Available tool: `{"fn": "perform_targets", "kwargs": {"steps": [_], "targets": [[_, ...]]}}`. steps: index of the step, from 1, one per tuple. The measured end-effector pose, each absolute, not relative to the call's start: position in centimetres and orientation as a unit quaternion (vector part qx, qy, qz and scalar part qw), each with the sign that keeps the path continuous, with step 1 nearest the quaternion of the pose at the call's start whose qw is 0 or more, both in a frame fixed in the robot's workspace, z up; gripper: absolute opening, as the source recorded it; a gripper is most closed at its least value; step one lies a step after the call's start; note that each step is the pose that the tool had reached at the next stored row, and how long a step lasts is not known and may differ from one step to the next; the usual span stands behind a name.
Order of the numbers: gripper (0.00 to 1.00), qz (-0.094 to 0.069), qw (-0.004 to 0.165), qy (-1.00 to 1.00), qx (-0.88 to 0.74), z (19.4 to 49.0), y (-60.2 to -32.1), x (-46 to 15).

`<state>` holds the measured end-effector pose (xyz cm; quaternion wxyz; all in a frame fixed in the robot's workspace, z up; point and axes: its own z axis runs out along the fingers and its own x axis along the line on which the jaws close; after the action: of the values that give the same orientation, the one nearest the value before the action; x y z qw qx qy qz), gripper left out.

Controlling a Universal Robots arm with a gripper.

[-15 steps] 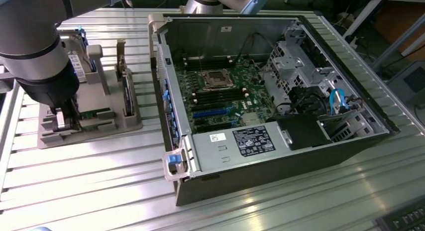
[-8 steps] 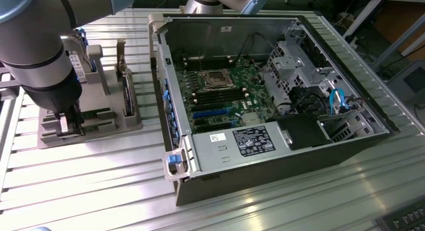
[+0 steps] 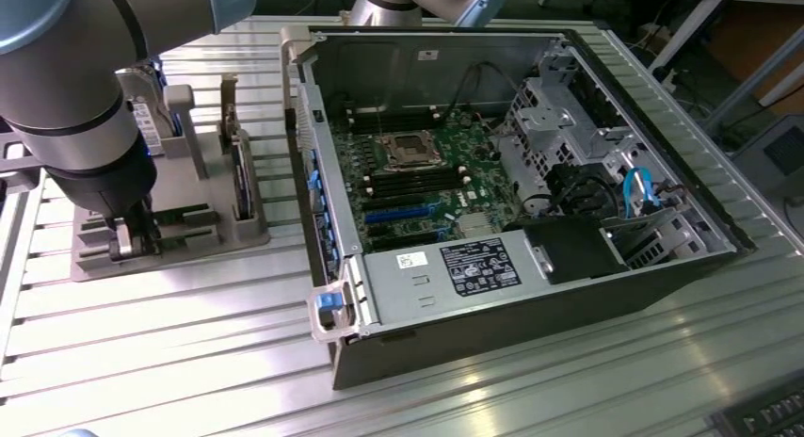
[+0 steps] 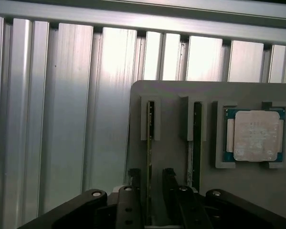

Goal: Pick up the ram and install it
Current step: 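Pick up the ram and move it above insertion slot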

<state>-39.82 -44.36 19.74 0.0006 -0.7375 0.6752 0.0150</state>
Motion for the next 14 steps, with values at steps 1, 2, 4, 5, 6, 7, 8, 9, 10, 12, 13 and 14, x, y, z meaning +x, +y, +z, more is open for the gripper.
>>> {"fn": "perform_targets", "kwargs": {"steps": [1,2,4,5,6,7,8,9,10,12,13,14], "targets": [[0.29,0.015,0.001,0.675,-0.738,19.74,-44.36,-39.82],[0.23,0.015,0.001,0.675,-0.737,19.74,-44.36,-39.82],[0.16,0.015,0.001,0.675,-0.738,19.74,-44.36,-39.82],[0.16,0.015,0.001,0.675,-0.738,19.74,-44.37,-39.82],[0.16,0.015,0.001,0.675,-0.737,19.73,-44.36,-39.82],[0.14,0.015,0.001,0.675,-0.738,19.74,-44.36,-39.82],[0.14,0.015,0.001,0.675,-0.738,19.74,-44.36,-39.82],[0.14,0.015,0.001,0.675,-0.738,19.74,-44.36,-39.82],[0.14,0.015,0.001,0.675,-0.738,19.74,-44.36,-39.82],[0.14,0.015,0.001,0.675,-0.737,19.74,-44.36,-39.82],[0.14,0.015,0.001,0.675,-0.738,19.74,-44.36,-39.82],[0.14,0.015,0.001,0.675,-0.738,19.88,-44.37,-39.82]]}}
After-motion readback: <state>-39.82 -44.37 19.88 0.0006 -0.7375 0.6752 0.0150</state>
